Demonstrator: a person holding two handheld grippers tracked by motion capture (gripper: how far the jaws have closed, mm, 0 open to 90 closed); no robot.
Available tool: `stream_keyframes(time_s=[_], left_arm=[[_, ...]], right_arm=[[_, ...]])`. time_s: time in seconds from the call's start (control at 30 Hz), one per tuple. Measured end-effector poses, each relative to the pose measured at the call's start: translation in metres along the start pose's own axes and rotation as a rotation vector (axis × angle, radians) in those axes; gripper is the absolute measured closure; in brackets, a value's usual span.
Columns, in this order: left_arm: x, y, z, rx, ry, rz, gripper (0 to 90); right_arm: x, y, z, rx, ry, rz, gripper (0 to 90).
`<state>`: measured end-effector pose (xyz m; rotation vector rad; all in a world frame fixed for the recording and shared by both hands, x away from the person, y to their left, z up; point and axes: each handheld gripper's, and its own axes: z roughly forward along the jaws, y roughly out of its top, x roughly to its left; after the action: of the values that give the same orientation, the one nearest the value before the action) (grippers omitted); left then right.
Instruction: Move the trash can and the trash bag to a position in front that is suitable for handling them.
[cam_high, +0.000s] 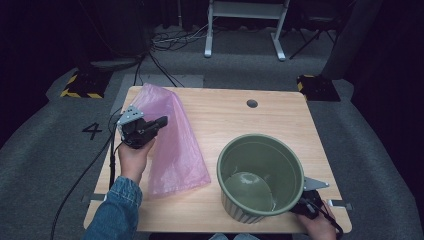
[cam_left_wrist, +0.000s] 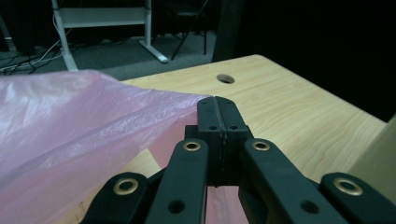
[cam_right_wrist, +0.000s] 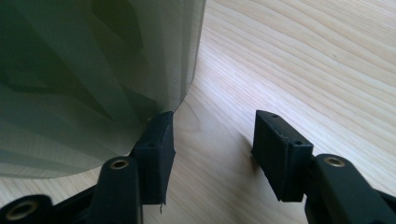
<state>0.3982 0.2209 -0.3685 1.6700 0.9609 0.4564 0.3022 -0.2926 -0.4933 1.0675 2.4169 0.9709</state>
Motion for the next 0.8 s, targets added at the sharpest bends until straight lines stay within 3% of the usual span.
stream_keyframes(time_s=[0.2, 0.37, 0.57, 0.7, 0.8], left_arm=[[0.002, 0.004, -0.016, -0.029, 0.003, -0.013, 89.9], [-0.006, 0.013, -0.026, -0.046, 0.002, 0.023, 89.9], [-0.013, 0.028, -0.033, -0.077, -0.025, 0.042, 89.9], [-0.019, 0.038, -0.037, -0.104, -0.043, 0.056, 89.9], [-0.023, 0.046, -0.038, -0.123, -0.058, 0.066, 89.9]], right_arm=[[0.014, 0.015, 0.013, 0.012, 0.015, -0.051, 48.5], [0.020, 0.021, 0.019, -0.001, 0.005, -0.110, 44.9], [0.008, 0.016, 0.020, -0.038, 0.012, -0.055, 39.5], [-0.004, 0.010, 0.023, -0.090, 0.008, -0.013, 34.0], [-0.011, 0.011, 0.025, -0.083, 0.002, 0.020, 33.2]])
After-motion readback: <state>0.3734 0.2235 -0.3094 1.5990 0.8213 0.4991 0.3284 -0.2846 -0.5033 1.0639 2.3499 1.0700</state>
